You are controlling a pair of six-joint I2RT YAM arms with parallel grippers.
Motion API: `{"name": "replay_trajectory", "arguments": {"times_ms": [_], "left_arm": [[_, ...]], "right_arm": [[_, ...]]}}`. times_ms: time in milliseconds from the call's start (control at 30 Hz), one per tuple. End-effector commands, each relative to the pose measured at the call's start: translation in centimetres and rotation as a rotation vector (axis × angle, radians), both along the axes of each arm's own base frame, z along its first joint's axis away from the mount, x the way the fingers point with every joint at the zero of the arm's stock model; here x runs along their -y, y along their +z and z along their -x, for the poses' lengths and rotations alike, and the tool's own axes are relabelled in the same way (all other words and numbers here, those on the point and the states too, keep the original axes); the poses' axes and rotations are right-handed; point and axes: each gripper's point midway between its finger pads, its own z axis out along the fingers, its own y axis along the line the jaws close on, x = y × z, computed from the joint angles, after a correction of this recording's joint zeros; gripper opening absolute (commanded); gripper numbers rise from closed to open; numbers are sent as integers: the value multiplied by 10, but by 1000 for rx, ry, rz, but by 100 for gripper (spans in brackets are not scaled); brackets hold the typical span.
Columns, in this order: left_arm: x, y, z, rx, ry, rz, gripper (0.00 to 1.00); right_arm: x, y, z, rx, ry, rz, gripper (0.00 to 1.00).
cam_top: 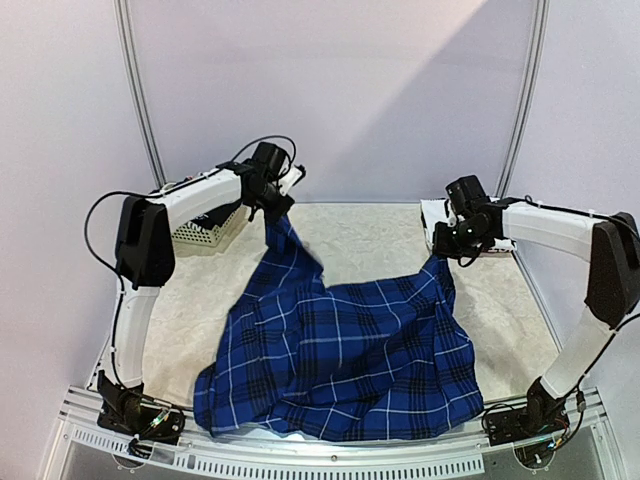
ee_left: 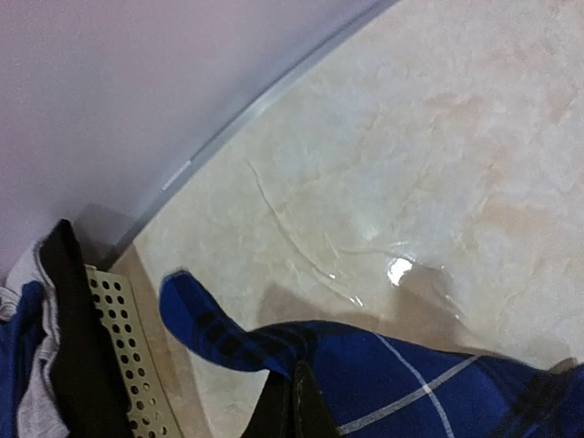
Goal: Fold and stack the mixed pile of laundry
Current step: Flatten out the crumpled shirt at the center of the board.
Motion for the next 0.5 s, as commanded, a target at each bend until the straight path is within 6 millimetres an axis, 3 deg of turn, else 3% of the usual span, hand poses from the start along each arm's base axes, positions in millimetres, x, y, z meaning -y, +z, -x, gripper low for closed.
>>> {"name": "replay_trajectory", "arguments": {"times_ms": [0,133,267,467], "left_arm": [[5,92,-12,178,5,114,0],[0,102,-24,242,33,95,0],[-11,119,-38,344,104,60,0],[-24,153,-77,615,251,20,0]], "right_arm": [[-19,16,-22,62,65,-46,0],[-24,21,-27,72,93,-44,0],[-21,43,-35,131,85,-32,0],[-9,59,-61,199,11,15,0]]}}
